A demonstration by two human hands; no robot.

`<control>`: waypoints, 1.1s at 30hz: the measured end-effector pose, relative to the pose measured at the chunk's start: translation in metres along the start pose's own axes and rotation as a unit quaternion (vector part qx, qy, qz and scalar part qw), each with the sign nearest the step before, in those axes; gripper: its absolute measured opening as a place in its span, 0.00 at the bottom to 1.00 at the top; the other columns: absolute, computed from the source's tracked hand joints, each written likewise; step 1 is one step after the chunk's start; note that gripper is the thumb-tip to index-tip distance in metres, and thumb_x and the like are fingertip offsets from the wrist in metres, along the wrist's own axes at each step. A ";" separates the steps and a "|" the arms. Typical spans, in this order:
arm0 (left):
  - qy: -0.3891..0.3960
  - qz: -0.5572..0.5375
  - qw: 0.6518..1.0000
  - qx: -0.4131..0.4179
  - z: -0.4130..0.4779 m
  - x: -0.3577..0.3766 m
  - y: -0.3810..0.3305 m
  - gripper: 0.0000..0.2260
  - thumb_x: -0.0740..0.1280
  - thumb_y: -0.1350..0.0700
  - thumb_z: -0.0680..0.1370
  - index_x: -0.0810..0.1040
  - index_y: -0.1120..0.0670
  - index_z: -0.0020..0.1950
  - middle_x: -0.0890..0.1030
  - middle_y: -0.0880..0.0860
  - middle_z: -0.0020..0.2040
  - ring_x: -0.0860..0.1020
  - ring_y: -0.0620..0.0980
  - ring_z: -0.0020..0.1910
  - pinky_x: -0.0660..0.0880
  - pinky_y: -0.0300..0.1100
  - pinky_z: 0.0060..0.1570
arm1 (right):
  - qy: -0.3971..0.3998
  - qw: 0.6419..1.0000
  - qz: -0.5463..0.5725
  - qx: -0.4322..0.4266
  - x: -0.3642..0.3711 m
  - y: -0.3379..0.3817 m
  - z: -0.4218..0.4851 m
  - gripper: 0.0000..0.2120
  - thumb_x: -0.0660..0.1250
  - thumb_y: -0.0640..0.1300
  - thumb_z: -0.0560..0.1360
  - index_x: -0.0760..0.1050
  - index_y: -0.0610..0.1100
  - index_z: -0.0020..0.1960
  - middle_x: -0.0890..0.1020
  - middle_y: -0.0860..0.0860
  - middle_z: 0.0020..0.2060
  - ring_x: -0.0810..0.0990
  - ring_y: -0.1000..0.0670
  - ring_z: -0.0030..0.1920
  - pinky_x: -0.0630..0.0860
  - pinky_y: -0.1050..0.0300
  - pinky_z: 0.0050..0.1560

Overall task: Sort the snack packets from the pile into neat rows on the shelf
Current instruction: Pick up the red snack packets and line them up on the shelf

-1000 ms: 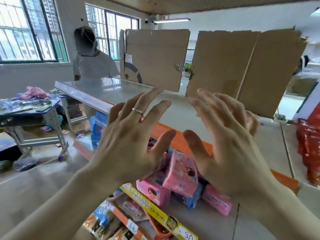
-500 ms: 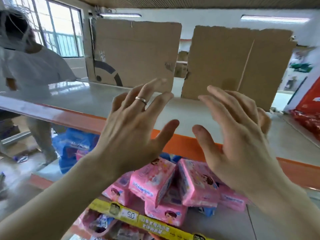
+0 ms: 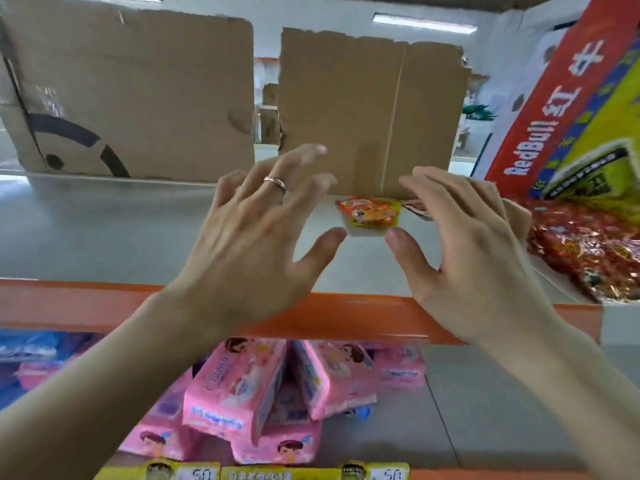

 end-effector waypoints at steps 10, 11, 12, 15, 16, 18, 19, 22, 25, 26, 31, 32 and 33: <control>0.134 0.041 0.990 -0.030 0.078 0.047 0.020 0.19 0.56 0.40 0.80 0.72 0.48 0.65 0.69 0.46 0.69 0.72 0.52 0.62 0.67 0.50 0.58 | 0.183 0.971 -0.012 0.153 0.046 -0.060 0.075 0.15 0.60 0.61 0.76 0.75 0.51 0.48 0.79 0.48 0.47 0.78 0.43 0.47 0.78 0.48 0.49; 0.185 0.059 0.980 -0.046 0.083 0.058 0.025 0.17 0.56 0.40 0.80 0.73 0.48 0.63 0.70 0.46 0.66 0.73 0.52 0.58 0.68 0.48 0.55 | 0.213 0.962 -0.036 0.169 0.055 -0.065 0.080 0.16 0.60 0.61 0.76 0.76 0.49 0.46 0.78 0.47 0.46 0.78 0.42 0.47 0.77 0.49 0.50; 0.225 0.073 0.970 -0.052 0.087 0.068 0.028 0.15 0.57 0.41 0.80 0.73 0.47 0.60 0.71 0.46 0.63 0.73 0.52 0.54 0.68 0.47 0.51 | 0.243 0.952 -0.050 0.182 0.063 -0.070 0.085 0.17 0.61 0.61 0.76 0.75 0.47 0.43 0.77 0.46 0.45 0.77 0.42 0.46 0.77 0.49 0.50; 0.292 0.071 0.953 -0.048 0.099 0.100 0.038 0.12 0.57 0.39 0.79 0.75 0.45 0.49 0.73 0.45 0.54 0.74 0.50 0.51 0.66 0.45 0.47 | 0.326 0.921 -0.043 0.208 0.089 -0.081 0.094 0.18 0.63 0.56 0.75 0.75 0.43 0.34 0.80 0.48 0.30 0.79 0.46 0.36 0.76 0.54 0.43; 0.296 0.052 0.953 -0.047 0.101 0.110 0.042 0.15 0.55 0.37 0.79 0.75 0.45 0.48 0.73 0.44 0.52 0.74 0.50 0.52 0.67 0.46 0.47 | 0.350 0.912 -0.042 0.212 0.096 -0.084 0.095 0.18 0.63 0.54 0.75 0.75 0.43 0.33 0.79 0.50 0.23 0.78 0.48 0.32 0.74 0.57 0.38; 0.284 -0.022 0.957 -0.052 0.100 0.124 0.045 0.23 0.47 0.32 0.78 0.75 0.45 0.50 0.73 0.43 0.49 0.74 0.49 0.52 0.71 0.48 0.50 | 0.373 0.903 -0.035 0.210 0.111 -0.089 0.093 0.16 0.65 0.51 0.75 0.76 0.42 0.33 0.77 0.51 0.19 0.76 0.50 0.29 0.69 0.59 0.31; 0.270 -0.058 0.960 -0.053 0.099 0.126 0.046 0.28 0.43 0.31 0.77 0.75 0.45 0.51 0.74 0.43 0.48 0.74 0.48 0.52 0.72 0.49 0.52 | 0.367 0.907 -0.029 0.206 0.116 -0.092 0.094 0.15 0.66 0.50 0.74 0.75 0.41 0.34 0.78 0.49 0.23 0.76 0.49 0.30 0.67 0.59 0.30; 0.241 -0.094 0.964 -0.057 0.100 0.130 0.055 0.34 0.39 0.28 0.76 0.77 0.48 0.51 0.76 0.45 0.46 0.75 0.49 0.50 0.73 0.52 0.53 | 0.298 0.933 0.044 0.196 0.119 -0.100 0.102 0.16 0.69 0.49 0.73 0.75 0.36 0.36 0.74 0.47 0.28 0.71 0.48 0.30 0.64 0.58 0.32; 0.210 -0.127 0.962 -0.123 0.106 0.130 0.070 0.36 0.42 0.27 0.74 0.78 0.52 0.47 0.80 0.49 0.44 0.76 0.52 0.47 0.74 0.53 0.53 | 0.207 0.945 0.177 0.183 0.107 -0.097 0.109 0.15 0.70 0.48 0.75 0.78 0.39 0.36 0.73 0.48 0.25 0.68 0.51 0.25 0.65 0.58 0.33; 0.206 -0.143 0.957 -0.144 0.106 0.131 0.074 0.35 0.44 0.28 0.76 0.79 0.54 0.47 0.81 0.50 0.44 0.77 0.53 0.46 0.75 0.52 0.52 | 0.183 0.945 0.210 0.173 0.103 -0.095 0.110 0.14 0.69 0.48 0.76 0.78 0.42 0.35 0.74 0.48 0.25 0.68 0.52 0.24 0.65 0.59 0.33; 0.188 -0.260 0.927 -0.192 0.101 0.134 0.076 0.29 0.49 0.35 0.81 0.83 0.53 0.44 0.82 0.46 0.41 0.80 0.47 0.40 0.74 0.41 0.44 | 0.094 0.950 0.281 0.100 0.085 -0.083 0.113 0.11 0.66 0.45 0.78 0.76 0.44 0.37 0.77 0.49 0.27 0.69 0.55 0.27 0.65 0.61 0.32; 0.180 -0.285 0.919 -0.205 0.101 0.133 0.076 0.29 0.49 0.36 0.81 0.83 0.52 0.45 0.83 0.47 0.42 0.80 0.47 0.41 0.73 0.40 0.43 | 0.084 0.946 0.301 0.082 0.082 -0.079 0.113 0.11 0.66 0.44 0.79 0.75 0.45 0.37 0.76 0.52 0.26 0.69 0.56 0.27 0.65 0.61 0.31; 0.175 -0.305 0.911 -0.215 0.101 0.133 0.078 0.29 0.49 0.36 0.82 0.83 0.52 0.45 0.83 0.47 0.42 0.80 0.47 0.41 0.72 0.41 0.42 | 0.074 0.943 0.317 0.062 0.078 -0.075 0.112 0.11 0.66 0.44 0.79 0.75 0.45 0.38 0.75 0.54 0.26 0.69 0.56 0.28 0.66 0.62 0.31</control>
Point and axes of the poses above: each hand's wrist, its own z-axis towards the middle knuckle, its own x-axis out of the palm, y = z × x, the point moved 8 cm from there along z, towards the middle knuckle
